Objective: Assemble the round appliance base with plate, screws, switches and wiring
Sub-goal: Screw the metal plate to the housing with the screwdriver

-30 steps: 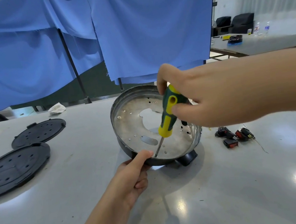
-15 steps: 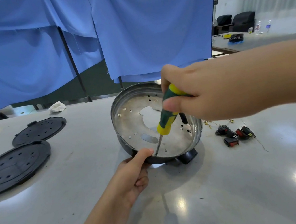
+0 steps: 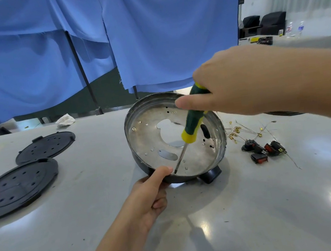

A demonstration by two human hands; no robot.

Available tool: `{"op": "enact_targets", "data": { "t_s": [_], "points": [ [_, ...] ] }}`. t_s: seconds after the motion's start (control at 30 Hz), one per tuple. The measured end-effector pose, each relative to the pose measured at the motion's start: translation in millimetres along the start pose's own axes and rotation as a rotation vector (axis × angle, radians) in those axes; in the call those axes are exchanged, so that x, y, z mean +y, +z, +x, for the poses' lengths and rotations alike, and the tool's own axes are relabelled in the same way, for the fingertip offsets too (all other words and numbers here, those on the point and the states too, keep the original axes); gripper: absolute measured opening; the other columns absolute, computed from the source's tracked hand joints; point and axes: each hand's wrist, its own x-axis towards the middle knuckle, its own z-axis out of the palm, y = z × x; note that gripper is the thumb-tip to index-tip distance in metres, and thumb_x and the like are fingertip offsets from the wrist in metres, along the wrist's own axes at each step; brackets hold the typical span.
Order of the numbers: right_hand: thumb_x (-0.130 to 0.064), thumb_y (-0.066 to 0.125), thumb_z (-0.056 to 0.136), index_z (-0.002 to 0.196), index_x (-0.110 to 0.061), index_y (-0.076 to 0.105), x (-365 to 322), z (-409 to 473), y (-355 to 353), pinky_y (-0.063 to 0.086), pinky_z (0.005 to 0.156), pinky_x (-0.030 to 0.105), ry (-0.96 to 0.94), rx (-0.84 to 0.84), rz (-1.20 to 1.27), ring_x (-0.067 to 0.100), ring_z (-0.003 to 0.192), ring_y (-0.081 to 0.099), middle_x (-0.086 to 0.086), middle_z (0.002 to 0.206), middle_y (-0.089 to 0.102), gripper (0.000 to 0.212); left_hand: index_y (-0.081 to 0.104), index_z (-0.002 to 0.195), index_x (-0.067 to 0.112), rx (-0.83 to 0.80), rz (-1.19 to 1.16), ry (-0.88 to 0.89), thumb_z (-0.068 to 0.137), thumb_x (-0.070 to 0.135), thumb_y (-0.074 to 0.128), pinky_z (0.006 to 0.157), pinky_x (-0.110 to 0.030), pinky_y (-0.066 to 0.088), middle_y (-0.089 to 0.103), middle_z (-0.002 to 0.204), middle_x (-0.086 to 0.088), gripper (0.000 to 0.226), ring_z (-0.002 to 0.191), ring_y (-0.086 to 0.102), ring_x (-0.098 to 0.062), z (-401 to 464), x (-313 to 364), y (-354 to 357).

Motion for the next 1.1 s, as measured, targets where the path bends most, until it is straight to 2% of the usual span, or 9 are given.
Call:
{"op": "enact_targets", "data": {
  "t_s": [0.1,0.2,0.37,0.43,0.6,0.8,0.9,1.0,1.1],
  "points": [
    [-0.070,0.026,0.084,0.084,-0.020,0.040,3,0,3,0.030,0.044,0.027,0.016,-0.062,0.085,0.014,0.048,0.045,0.000,0.060,0.049,0.053,0.052,0.082,0.012,0.001,-0.002,0.006,0.080,0.017,0.072,0.035,-0.020,0.014,0.041,0.100,-0.010,0.021,0.037,0.016,-0.008,0,0,0],
    [-0.051,0.042,0.092,0.104,-0.025,0.034,5,0,1,0.036,0.046,0.029,0.036,-0.180,0.313,0.014,0.050,0.044,-0.002,0.062,0.049,0.030,0.053,0.086,0.010,-0.002,0.005,-0.005,0.080,0.018,0.072,0.035,-0.020,0.015,0.040,0.099,-0.010,0.021,0.037,0.016,-0.008,1,0,0],
    [-0.073,0.016,0.077,0.071,-0.017,0.041,1,-3,-1,0.024,0.044,0.026,-0.043,0.029,-0.001,0.015,0.048,0.041,0.000,0.058,0.045,0.062,0.053,0.085,0.011,0.007,0.004,0.004,0.079,0.017,0.072,0.036,-0.020,0.014,0.040,0.099,-0.009,0.021,0.038,0.016,-0.008,0,0,1],
    [-0.078,0.014,0.074,0.076,-0.017,0.041,-3,-5,1,0.024,0.043,0.027,-0.061,0.049,-0.021,0.014,0.046,0.041,-0.001,0.057,0.045,0.066,0.053,0.085,0.011,0.006,0.004,0.003,0.079,0.017,0.072,0.036,-0.020,0.014,0.040,0.099,-0.010,0.021,0.038,0.016,-0.008,-1,0,1],
    [-0.050,0.039,0.091,0.099,-0.030,0.033,-6,-9,-3,0.030,0.037,0.019,-0.070,-0.104,0.359,0.009,0.042,0.040,-0.005,0.056,0.044,0.023,0.053,0.091,0.009,0.015,0.004,-0.006,0.081,0.017,0.071,0.036,-0.020,0.014,0.040,0.098,-0.010,0.021,0.037,0.016,-0.008,-1,2,3],
    [-0.075,0.014,0.076,0.070,-0.016,0.037,-9,-9,1,0.019,0.043,0.027,-0.065,0.144,-0.078,0.014,0.043,0.036,-0.001,0.054,0.041,0.063,0.053,0.090,0.009,0.012,0.002,-0.003,0.081,0.018,0.071,0.036,-0.020,0.014,0.042,0.099,-0.010,0.022,0.037,0.016,-0.008,-2,2,3],
    [-0.059,0.033,0.089,0.098,-0.027,0.033,-7,-11,1,0.031,0.044,0.026,-0.093,0.012,0.239,0.007,0.048,0.043,-0.007,0.074,0.049,0.033,0.052,0.084,0.010,0.010,0.007,-0.005,0.080,0.019,0.071,0.035,-0.019,0.016,0.042,0.097,-0.011,0.021,0.037,0.016,-0.008,-2,2,2],
    [-0.037,0.042,0.095,0.102,-0.034,0.033,-8,-12,-4,0.039,0.048,0.014,-0.131,-0.107,0.515,0.000,0.056,0.049,-0.023,0.085,0.052,0.012,0.051,0.081,0.011,0.018,0.004,-0.009,0.080,0.020,0.072,0.034,-0.019,0.016,0.042,0.097,-0.011,0.022,0.036,0.016,-0.008,-1,2,2],
    [-0.060,0.024,0.089,0.091,-0.023,0.032,-14,-9,1,0.026,0.044,0.026,-0.161,0.091,0.101,0.010,0.047,0.038,-0.005,0.064,0.046,0.038,0.053,0.079,0.011,0.026,0.004,-0.004,0.079,0.020,0.072,0.036,-0.019,0.015,0.047,0.095,-0.012,0.021,0.037,0.016,-0.008,-2,1,2]
  ]
}}
